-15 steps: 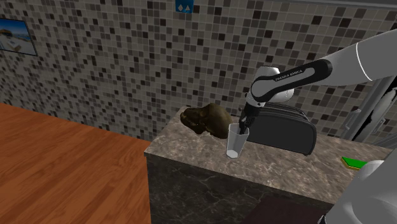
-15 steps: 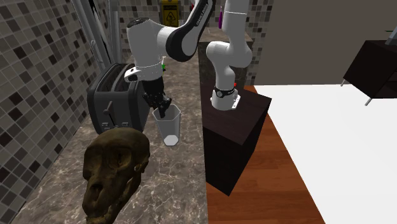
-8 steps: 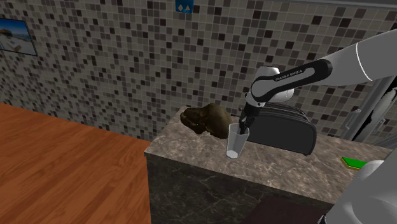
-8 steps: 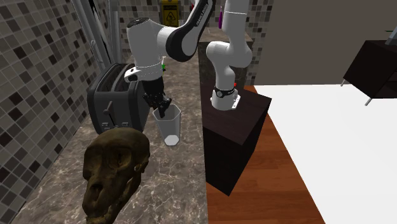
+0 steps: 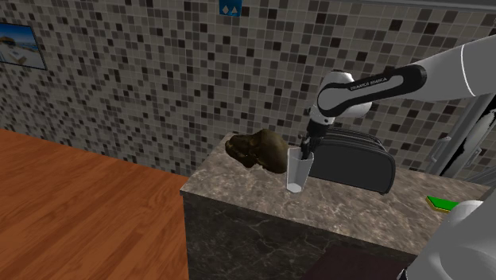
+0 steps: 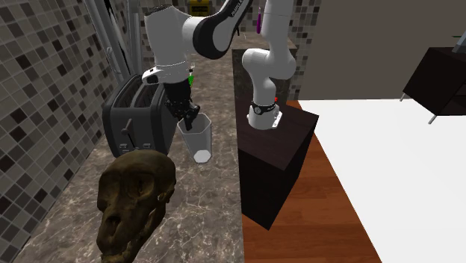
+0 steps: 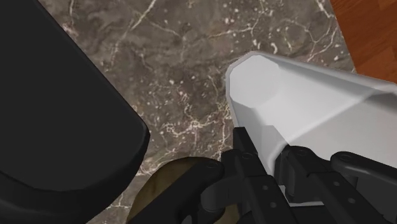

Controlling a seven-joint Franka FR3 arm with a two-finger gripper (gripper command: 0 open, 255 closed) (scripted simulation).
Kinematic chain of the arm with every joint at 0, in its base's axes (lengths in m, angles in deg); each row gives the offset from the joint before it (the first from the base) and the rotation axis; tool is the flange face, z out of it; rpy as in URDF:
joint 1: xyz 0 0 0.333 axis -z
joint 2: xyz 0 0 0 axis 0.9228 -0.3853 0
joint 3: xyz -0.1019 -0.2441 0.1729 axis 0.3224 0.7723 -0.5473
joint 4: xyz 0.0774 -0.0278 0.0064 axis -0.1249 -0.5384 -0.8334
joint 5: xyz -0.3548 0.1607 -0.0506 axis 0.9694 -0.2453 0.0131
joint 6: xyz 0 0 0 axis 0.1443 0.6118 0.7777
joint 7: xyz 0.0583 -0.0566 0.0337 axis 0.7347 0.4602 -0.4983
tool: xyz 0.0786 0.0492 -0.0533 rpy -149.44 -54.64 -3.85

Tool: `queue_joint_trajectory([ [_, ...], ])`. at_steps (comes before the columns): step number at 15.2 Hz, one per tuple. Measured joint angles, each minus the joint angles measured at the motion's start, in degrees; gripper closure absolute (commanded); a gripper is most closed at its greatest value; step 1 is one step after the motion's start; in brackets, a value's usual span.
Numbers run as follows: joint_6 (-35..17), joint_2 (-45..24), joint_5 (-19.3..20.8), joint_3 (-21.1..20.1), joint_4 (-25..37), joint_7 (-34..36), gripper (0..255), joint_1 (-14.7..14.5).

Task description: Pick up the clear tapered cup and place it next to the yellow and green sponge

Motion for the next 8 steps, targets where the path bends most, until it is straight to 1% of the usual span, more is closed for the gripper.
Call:
queue_joint_trajectory([
  [8,6.16,2.28,0.72,-0.19,3.97,1.0,255,0.13],
])
